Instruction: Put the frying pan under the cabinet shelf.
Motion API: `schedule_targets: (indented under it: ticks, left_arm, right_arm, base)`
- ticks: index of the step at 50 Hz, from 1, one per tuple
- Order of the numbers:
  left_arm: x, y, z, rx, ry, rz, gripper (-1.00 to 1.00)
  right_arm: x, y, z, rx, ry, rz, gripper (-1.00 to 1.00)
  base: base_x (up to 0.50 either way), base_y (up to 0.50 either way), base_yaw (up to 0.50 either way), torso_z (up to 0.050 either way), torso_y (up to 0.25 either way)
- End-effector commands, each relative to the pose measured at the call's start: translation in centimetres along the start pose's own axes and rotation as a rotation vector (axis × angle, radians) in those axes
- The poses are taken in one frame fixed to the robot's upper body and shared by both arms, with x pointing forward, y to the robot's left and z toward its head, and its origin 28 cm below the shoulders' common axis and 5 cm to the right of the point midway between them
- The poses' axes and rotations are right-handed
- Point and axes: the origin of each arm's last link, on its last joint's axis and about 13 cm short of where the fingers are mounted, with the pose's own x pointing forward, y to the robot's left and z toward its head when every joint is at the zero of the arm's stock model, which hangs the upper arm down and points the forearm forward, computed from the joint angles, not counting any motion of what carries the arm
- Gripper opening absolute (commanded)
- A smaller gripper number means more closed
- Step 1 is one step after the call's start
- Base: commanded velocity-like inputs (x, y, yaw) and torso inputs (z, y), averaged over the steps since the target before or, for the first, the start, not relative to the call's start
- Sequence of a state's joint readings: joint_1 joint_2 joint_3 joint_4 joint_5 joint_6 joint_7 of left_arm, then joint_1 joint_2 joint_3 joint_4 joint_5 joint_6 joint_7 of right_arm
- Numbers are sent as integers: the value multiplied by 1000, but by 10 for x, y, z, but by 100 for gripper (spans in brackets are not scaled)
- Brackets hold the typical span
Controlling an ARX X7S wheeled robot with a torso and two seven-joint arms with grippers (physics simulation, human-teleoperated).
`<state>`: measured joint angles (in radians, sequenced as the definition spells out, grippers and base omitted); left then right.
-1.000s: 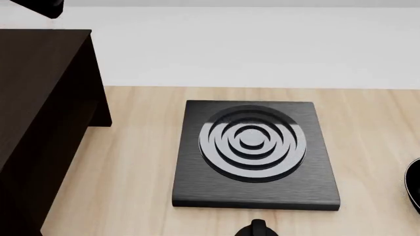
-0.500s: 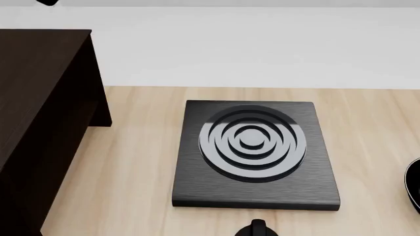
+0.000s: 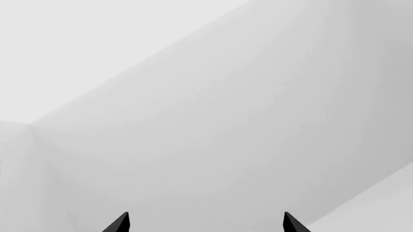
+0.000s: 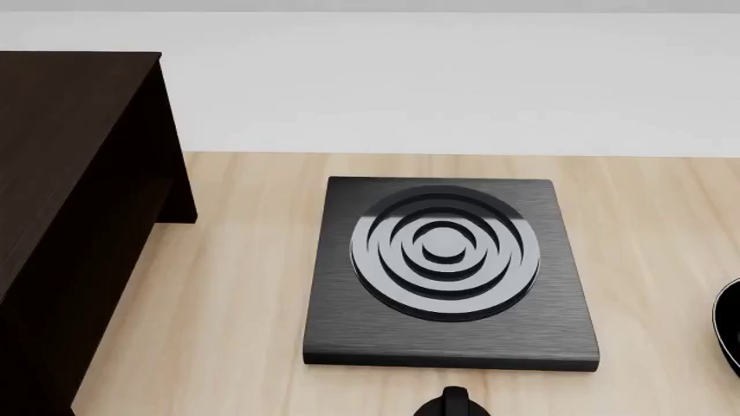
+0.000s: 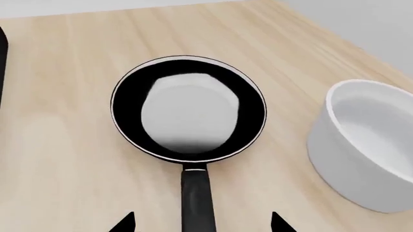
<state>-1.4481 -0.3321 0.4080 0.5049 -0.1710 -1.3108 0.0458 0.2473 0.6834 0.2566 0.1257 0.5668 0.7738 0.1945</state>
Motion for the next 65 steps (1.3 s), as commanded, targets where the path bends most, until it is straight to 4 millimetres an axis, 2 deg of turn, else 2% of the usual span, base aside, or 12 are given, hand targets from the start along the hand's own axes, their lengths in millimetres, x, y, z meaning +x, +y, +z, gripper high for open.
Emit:
schedule_targets:
  ticks: [1,21,34,48,65]
  left_arm:
    - [0,-1,3,11,-3,1,100]
    - [2,-2,7,23,-5,0,100]
    - [3,-5,8,29,-1,2,100]
    - [6,-8,8,34,1,0,100]
    - [7,-8,8,40,-1,-3,100]
  right_arm:
    - [7,6,-1,3,33,4,100]
    - [26,12,3,-9,73,13,100]
    - [42,11,-2,-11,101,4,100]
    - [55,16,-15,-10,142,18,100]
    - [59,8,-33,20,182,-4,100]
  base:
    - [0,0,0,0,0]
    - [0,0,0,0,0]
    - [0,0,0,0,0]
    - [0,0,0,0,0]
    - [0,0,0,0,0]
